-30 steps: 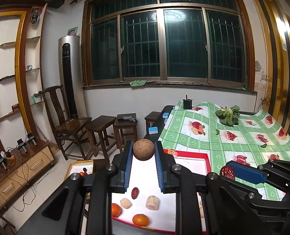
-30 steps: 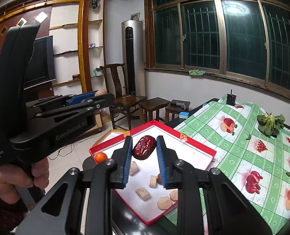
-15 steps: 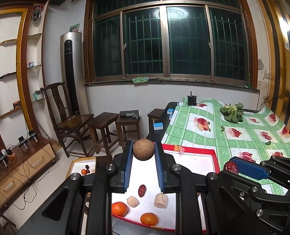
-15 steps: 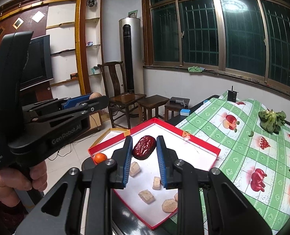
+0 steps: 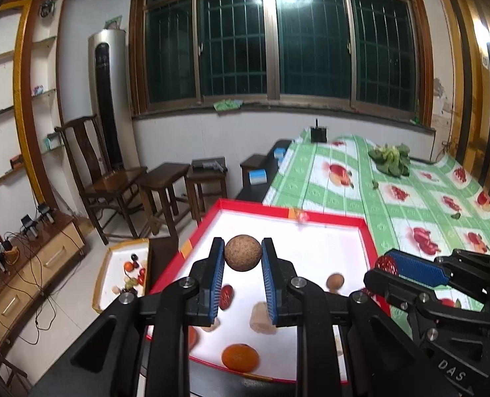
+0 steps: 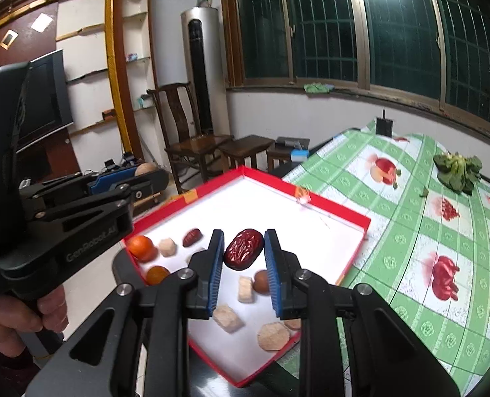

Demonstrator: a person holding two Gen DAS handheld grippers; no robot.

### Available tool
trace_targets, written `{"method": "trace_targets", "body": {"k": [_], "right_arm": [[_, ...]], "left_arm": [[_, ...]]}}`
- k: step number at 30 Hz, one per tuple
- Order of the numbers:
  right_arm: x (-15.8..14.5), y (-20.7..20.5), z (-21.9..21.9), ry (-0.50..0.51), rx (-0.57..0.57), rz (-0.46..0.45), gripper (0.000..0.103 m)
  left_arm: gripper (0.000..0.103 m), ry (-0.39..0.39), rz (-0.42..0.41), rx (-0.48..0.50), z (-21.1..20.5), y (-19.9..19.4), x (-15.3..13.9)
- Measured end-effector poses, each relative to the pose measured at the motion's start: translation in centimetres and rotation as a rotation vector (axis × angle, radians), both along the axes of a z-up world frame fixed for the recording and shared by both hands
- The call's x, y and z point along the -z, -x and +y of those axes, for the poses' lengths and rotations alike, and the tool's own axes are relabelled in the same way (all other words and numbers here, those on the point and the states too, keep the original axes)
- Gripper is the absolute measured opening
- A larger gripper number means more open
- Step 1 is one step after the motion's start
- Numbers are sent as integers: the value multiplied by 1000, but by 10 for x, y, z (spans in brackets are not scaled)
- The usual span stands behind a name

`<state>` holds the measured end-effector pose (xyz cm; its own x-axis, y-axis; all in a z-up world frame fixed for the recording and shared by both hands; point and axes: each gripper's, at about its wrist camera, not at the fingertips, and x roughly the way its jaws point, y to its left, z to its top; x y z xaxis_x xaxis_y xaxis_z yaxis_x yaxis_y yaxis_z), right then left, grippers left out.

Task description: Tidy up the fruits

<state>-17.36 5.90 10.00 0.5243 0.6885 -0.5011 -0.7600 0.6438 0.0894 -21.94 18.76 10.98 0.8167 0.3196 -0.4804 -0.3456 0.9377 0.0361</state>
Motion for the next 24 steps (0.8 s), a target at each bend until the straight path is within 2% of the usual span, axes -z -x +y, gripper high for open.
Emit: {"method": "trace_targets", "body": {"k": [7,12,14,16,18,20,21,22,24], "right_arm": [[29,-17,2,56,27,66,27],[43,-22,2,84,43,90,27],[45,-23,2,94,51,85,27],[45,-25,0,93,61,84,27],[44,-26,-2,88,71,85,28],[43,-27,-5,82,76,81,34],[41,-27,-7,79,81,76,41],[39,-26,-9,73,85,69,44],[32,-22,-16,53,94,48,45]], "left_arm": [[21,19,112,41,-8,-20,38],[22,14,153,48,-16,-30,48],[28,12,163,38,-16,-32,49],[47,11,160,24,-16,-31,47],[55,6,147,13,-16,-30,44],[60,6,141,9,-16,-29,40],[64,11,139,9,-17,-28,38],[66,15,134,5,-17,-27,36],[70,20,117,1,-19,-24,28]]}}
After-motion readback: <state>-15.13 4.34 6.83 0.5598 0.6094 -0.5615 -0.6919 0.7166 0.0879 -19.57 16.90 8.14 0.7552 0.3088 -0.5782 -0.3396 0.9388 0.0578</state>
